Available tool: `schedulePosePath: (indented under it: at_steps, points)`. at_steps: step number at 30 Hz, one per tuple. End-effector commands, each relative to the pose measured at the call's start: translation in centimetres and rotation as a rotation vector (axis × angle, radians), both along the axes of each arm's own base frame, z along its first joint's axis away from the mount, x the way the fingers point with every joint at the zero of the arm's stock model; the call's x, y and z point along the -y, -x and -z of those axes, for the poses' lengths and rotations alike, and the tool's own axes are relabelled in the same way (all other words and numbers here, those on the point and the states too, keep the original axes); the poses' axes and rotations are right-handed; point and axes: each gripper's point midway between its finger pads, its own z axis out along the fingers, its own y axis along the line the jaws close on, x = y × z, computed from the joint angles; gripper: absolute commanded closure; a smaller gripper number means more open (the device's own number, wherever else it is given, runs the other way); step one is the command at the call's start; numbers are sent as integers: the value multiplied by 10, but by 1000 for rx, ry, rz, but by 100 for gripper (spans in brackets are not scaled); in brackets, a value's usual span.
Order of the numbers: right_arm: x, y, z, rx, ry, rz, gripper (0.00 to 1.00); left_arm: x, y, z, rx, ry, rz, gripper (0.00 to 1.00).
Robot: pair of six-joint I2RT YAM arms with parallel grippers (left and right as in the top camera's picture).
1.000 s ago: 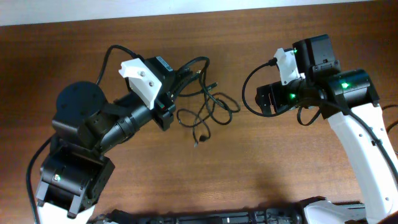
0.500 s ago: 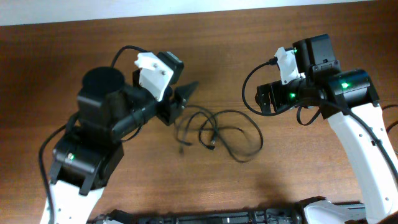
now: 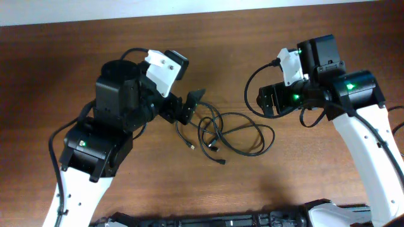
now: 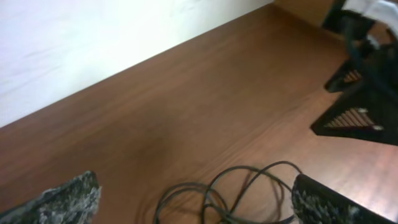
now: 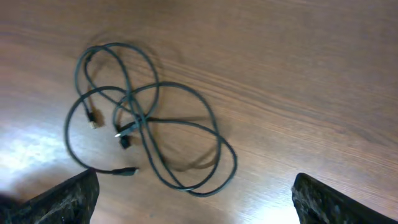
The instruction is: Untangle cables
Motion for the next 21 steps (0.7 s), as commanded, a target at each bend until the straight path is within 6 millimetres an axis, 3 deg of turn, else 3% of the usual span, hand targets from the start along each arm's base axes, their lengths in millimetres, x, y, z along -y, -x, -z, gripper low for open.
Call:
schedulePosePath:
  at_steps: [1, 8, 13, 21]
  points:
    - [-9, 1, -1, -11, -42, -20, 1, -25, -14, -1, -11, -17, -180, 1]
    - [-10, 2, 16, -86, -48, 14, 1, -33, -14, 5, -34, -33, -229, 1]
    - [-21, 2, 32, -169, -94, -8, 1, -34, -12, 10, -54, -44, -229, 1]
    - [-21, 11, 59, -241, -22, -196, 1, -36, -7, 17, -86, -63, -228, 1]
